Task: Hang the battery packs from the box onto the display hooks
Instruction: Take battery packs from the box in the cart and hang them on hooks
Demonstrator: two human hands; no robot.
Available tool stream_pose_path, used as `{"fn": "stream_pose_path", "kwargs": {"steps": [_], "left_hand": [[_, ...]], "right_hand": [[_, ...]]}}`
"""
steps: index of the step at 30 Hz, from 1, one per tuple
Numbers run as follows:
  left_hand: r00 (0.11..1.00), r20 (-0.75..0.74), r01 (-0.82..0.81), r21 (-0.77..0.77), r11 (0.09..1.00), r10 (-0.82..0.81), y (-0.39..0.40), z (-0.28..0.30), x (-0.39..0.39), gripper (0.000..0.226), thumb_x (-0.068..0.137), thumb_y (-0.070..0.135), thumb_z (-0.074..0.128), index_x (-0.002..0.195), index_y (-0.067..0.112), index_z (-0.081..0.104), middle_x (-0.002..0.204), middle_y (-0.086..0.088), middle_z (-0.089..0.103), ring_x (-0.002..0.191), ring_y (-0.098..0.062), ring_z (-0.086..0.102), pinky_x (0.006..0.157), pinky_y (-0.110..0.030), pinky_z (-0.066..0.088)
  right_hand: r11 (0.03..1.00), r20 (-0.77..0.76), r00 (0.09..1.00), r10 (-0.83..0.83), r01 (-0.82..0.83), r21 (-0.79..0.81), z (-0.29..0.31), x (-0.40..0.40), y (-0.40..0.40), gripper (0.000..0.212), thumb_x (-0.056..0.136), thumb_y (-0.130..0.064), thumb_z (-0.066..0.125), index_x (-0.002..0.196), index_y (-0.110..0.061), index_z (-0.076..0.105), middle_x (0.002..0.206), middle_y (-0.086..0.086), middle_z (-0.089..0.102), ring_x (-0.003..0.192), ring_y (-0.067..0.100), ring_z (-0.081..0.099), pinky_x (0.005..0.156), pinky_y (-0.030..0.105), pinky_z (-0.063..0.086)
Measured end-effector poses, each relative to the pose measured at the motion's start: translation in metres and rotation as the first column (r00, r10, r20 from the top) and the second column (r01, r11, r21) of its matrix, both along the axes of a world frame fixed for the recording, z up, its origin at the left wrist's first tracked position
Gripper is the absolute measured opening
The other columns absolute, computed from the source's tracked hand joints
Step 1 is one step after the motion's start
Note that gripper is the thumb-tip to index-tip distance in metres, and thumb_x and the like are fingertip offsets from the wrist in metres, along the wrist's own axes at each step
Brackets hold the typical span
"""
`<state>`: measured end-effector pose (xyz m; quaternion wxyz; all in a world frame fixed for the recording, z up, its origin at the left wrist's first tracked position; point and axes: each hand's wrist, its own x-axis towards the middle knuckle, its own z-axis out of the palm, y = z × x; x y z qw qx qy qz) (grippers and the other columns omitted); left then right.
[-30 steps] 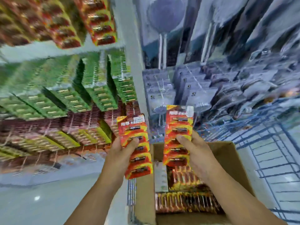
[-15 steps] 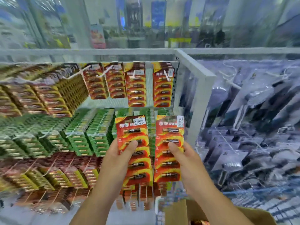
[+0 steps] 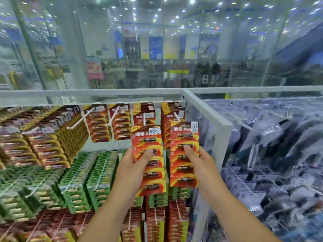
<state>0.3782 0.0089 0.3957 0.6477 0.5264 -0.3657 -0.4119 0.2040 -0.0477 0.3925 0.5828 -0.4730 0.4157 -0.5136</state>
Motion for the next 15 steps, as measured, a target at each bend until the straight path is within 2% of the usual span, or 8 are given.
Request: {"fn": "stream_pose_path", "kwargs": {"steps": [6, 11, 15], "left_hand": [[1.000, 0.006, -0.003, -0.026, 1.000, 0.003, -0.012, 0.005, 0.006, 0.022, 0.099, 0.042, 0.066, 0.121, 0.038, 0.068, 0.103, 0.003, 0.081, 0.089, -0.025, 0.080, 0.079, -0.054, 0.064], [1.000, 0.023, 0.002, -0.019, 1.000, -0.002, -0.021, 0.004, 0.009, 0.023, 0.099, 0.042, 0.065, 0.122, 0.037, 0.067, 0.103, 0.005, 0.081, 0.088, -0.023, 0.080, 0.079, -0.053, 0.065], [0.998, 0.056, -0.012, 0.024, 1.000, 0.011, -0.038, -0.001, 0.013, 0.021, 0.100, 0.043, 0.065, 0.121, 0.039, 0.068, 0.104, 0.009, 0.080, 0.093, -0.019, 0.079, 0.084, -0.050, 0.064]], "right_hand": [[1.000, -0.024, 1.000, -0.014, 0.015, 0.021, -0.003, 0.001, -0.012, 0.014, 0.103, -0.038, 0.062, 0.113, -0.031, 0.069, 0.096, -0.004, 0.081, 0.085, 0.019, 0.080, 0.062, 0.033, 0.062], [1.000, -0.039, 0.999, -0.015, 0.016, 0.017, -0.006, 0.008, -0.024, 0.015, 0.103, -0.042, 0.062, 0.113, -0.033, 0.067, 0.094, -0.007, 0.081, 0.082, 0.015, 0.080, 0.064, 0.032, 0.061], [1.000, -0.021, 1.000, -0.006, 0.007, 0.029, -0.007, 0.015, -0.038, 0.020, 0.103, -0.045, 0.059, 0.116, -0.032, 0.068, 0.099, -0.006, 0.081, 0.088, 0.018, 0.080, 0.080, 0.044, 0.064]]}}
